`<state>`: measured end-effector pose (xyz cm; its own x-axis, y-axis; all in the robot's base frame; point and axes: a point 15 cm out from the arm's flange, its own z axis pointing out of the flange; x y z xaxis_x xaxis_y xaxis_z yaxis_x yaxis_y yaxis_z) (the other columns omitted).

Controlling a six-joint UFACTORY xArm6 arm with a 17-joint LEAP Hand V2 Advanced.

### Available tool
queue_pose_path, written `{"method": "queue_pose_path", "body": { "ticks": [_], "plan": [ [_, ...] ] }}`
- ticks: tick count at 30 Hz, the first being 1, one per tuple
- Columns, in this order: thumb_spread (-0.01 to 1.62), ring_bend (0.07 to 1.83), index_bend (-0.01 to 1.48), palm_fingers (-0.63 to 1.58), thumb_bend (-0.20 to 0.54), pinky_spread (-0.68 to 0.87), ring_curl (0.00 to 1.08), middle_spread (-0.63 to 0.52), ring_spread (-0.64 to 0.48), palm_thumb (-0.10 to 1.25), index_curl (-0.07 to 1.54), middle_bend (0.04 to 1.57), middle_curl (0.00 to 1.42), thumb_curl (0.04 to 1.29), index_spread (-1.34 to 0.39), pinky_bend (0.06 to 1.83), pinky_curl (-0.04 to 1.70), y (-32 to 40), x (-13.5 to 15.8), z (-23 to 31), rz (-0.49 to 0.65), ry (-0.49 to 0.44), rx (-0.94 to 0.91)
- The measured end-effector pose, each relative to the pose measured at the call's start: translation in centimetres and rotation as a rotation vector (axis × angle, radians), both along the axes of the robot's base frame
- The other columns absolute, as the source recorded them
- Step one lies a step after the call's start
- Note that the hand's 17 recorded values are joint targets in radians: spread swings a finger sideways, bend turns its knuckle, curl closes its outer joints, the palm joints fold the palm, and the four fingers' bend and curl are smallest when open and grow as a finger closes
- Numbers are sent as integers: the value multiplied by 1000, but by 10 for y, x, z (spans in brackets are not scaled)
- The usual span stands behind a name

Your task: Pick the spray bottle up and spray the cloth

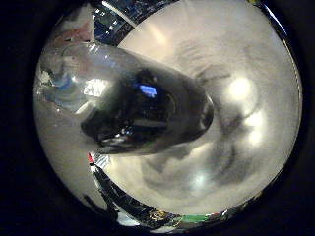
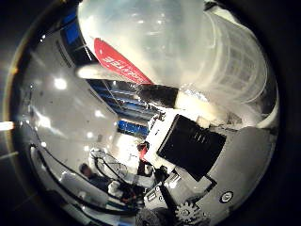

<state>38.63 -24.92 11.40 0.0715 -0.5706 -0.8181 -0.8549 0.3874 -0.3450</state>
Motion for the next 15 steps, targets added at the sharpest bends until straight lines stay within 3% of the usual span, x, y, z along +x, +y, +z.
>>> {"method": "queue_pose_path", "body": {
  "ticks": [9, 15],
  "plan": [
    [1034, 1399, 1146, 1068, -1, -167, 734, -115, -223, 1020, 934, 1405, 776, 477, -260, 1277, 982, 15, 7, 47, 29, -62, -25],
    [1018, 1397, 1147, 1070, -8, -162, 759, -110, -225, 1084, 935, 1419, 762, 535, -250, 1230, 1089, 46, 23, 104, 129, -121, -121]
  ]
}}
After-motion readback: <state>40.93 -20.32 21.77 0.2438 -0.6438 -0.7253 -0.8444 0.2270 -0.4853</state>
